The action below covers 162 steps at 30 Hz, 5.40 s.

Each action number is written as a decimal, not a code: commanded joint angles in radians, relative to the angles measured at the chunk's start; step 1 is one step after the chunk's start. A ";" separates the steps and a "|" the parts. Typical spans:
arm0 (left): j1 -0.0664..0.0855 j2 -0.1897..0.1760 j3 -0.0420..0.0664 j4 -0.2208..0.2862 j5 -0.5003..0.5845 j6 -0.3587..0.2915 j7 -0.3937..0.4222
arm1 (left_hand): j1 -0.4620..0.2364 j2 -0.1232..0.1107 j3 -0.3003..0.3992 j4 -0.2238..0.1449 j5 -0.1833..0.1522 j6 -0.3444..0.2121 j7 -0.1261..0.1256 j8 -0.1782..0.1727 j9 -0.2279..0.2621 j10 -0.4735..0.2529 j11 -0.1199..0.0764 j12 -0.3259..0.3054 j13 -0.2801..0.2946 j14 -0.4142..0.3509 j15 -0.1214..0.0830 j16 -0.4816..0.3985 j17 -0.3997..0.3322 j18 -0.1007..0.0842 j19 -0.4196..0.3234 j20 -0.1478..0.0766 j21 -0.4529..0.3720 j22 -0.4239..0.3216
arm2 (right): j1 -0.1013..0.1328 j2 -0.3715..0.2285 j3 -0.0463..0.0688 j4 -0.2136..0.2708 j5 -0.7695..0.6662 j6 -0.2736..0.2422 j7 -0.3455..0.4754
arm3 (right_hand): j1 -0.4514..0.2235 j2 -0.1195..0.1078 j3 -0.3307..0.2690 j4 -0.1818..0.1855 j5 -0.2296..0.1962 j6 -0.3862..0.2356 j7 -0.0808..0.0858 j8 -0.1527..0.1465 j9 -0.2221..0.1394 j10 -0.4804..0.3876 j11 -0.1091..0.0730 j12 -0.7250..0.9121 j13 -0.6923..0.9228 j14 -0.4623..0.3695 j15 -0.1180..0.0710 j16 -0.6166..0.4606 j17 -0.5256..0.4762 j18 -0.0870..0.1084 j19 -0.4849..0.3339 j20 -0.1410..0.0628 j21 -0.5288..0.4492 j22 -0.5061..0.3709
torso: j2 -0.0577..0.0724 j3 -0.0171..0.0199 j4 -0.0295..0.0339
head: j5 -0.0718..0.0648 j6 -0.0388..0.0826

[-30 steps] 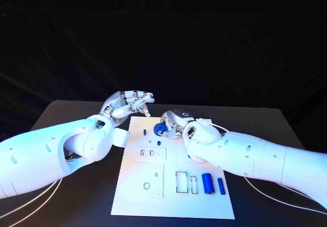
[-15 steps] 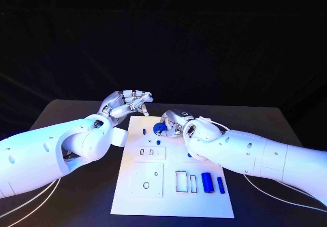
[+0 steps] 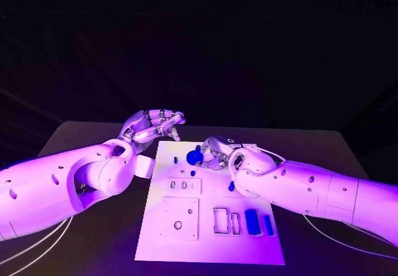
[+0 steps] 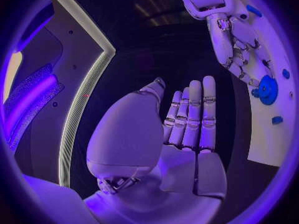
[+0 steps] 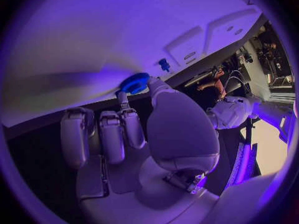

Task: Assemble the parts on the task board

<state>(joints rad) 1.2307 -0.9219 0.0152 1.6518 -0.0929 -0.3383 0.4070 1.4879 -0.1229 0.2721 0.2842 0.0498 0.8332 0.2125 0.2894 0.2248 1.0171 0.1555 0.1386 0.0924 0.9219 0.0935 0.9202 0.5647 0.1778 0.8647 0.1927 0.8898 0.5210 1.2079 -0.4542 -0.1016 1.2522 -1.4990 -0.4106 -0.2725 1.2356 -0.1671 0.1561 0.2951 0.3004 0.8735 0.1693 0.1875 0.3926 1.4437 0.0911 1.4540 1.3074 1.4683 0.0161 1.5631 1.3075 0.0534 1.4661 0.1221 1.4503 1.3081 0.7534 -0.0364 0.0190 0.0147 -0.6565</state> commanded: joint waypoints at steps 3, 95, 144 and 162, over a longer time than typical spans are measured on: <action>0.001 -0.002 0.001 -0.001 0.002 0.006 0.006 | -0.005 -0.003 0.004 0.003 0.000 -0.011 0.010 0.003 0.002 -0.006 0.006 0.006 0.001 -0.001 0.002 0.006 0.000 0.004 -0.008 -0.002 0.005 0.003 | -0.004 -0.041 -0.001 0.047 -0.013 -0.085 0.019 | 0.010 0.010 0.007 -0.007 -0.002 0.000 0.000 -0.002 -0.001 0.009 -0.004 0.006 0.115 0.101 0.000 0.005 0.254 -0.018 0.018 0.001 0.007 0.142 | 0.000 0.0004 0.0004 | 0.000 0.003; 0.001 -0.011 -0.002 -0.043 0.006 0.026 0.012 | -0.003 -0.006 0.003 0.000 0.000 -0.012 0.010 0.004 0.003 -0.008 0.006 0.007 0.002 -0.006 0.003 0.006 -0.002 0.004 -0.018 -0.001 0.013 0.008 | -0.024 -0.341 0.008 0.028 0.215 0.017 0.255 | 0.249 -0.018 0.255 -0.082 -0.038 0.112 -0.027 0.013 0.010 -0.005 -0.031 -0.017 0.096 0.094 -0.025 -0.003 0.227 -0.007 -0.009 -0.024 -0.044 0.115 | -0.023 0.0120 -0.0201 | 0.001 -0.025; 0.001 0.021 -0.006 -0.075 0.009 0.022 0.011 | -0.005 -0.006 0.002 0.002 0.000 -0.013 0.010 0.004 0.004 -0.007 0.006 0.009 0.003 -0.006 0.003 0.008 -0.003 0.005 -0.022 0.000 0.018 0.011 | -0.051 -0.066 -0.012 0.238 0.189 -0.061 0.044 | 0.193 -0.010 0.299 -0.098 -0.037 0.126 -0.042 0.049 0.031 -0.001 -0.045 -0.018 0.097 0.094 -0.037 -0.004 0.225 -0.010 0.001 -0.035 -0.033 0.130 | -0.041 -0.0023 -0.0111 | 0.028 -0.064; 0.001 0.024 -0.006 -0.078 0.009 0.025 0.009 | -0.005 -0.006 0.002 0.002 0.000 -0.013 0.010 0.004 0.004 -0.007 0.006 0.009 0.003 -0.006 0.003 0.008 -0.003 0.005 -0.022 0.000 0.018 0.011 | -0.095 -0.036 -0.018 0.220 0.124 -0.041 -0.003 | 0.191 -0.011 0.299 -0.098 -0.037 0.125 -0.042 0.049 0.031 0.000 -0.044 -0.018 0.098 0.094 -0.037 -0.004 0.224 -0.010 0.002 -0.035 -0.032 0.131 | -0.041 -0.0004 -0.0114 | 0.034 -0.077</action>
<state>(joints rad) 1.2306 -0.8994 0.0085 1.5723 -0.0873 -0.3263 0.4092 1.4880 -0.1228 0.2721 0.2842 0.0498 0.8275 0.2106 0.2894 0.2281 1.0134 0.1591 0.1423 0.0935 0.9219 0.0935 0.9241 0.5630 0.1777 0.8503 0.1928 0.9014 0.5301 1.1138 -0.4913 -0.1198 1.4725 -1.3425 -0.4706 -0.2611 1.4340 -0.1793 0.4502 0.1972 0.2614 0.9954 0.1296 0.2335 0.4220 1.4452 0.0501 1.4423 1.3073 1.4629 -0.0146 1.5554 1.3079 0.0535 1.4628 0.0932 1.4211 1.3079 0.7131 -0.0370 0.0075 0.0497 -0.7329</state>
